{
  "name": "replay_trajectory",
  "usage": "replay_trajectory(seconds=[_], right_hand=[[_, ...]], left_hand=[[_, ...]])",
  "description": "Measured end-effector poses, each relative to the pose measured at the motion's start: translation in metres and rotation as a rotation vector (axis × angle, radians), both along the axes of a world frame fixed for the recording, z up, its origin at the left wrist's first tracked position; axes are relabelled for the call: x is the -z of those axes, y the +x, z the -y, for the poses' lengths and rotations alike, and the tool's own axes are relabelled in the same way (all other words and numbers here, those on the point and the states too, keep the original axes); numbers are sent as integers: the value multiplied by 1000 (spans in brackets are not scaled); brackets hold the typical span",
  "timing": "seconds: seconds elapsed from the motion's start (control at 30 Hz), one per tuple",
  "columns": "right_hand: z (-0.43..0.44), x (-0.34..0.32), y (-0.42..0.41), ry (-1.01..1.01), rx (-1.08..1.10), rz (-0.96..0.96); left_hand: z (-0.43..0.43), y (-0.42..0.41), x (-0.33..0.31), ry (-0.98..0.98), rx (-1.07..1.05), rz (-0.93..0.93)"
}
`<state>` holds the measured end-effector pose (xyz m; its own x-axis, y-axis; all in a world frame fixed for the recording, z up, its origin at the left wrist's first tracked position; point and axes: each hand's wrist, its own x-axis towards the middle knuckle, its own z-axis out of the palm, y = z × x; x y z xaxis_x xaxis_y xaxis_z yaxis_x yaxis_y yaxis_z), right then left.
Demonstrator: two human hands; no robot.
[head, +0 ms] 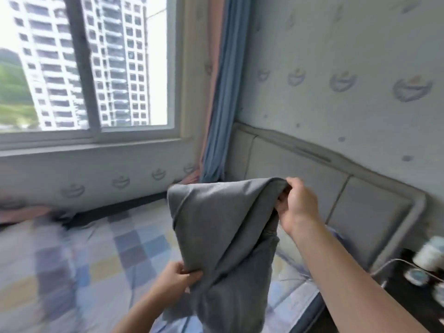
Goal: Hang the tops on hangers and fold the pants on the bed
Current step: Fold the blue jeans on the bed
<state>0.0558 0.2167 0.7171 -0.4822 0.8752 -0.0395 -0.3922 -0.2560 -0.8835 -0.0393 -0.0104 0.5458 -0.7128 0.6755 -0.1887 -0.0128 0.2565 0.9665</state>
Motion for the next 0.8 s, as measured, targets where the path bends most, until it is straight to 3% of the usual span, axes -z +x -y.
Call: replay_trajectory(seconds=[0.1,0.3,0.4,0.5,0.57,0.63,0.7,0.8], right_hand=[[20,57,-42,-109,-143,108],[72,182,-38,-53,-569,488],[91,253,-8,68,-779,720],[92,306,22,237,-1049,864],[89,321,33,365,-1212,881],[85,323,30,431,-1293,761],[80,325,21,467,-1262,665],[63,324,8,526,-1148,766]], left_hand=[[36,-8,65,-80,-158,85],[63,-11,118,-7,-577,357],[57,-3,125,55,-722,533],[42,10,123,159,-717,656],[26,16,110,255,-663,718],[6,19,97,313,-628,740],[-14,22,85,358,-606,740],[-36,22,69,446,-594,734]])
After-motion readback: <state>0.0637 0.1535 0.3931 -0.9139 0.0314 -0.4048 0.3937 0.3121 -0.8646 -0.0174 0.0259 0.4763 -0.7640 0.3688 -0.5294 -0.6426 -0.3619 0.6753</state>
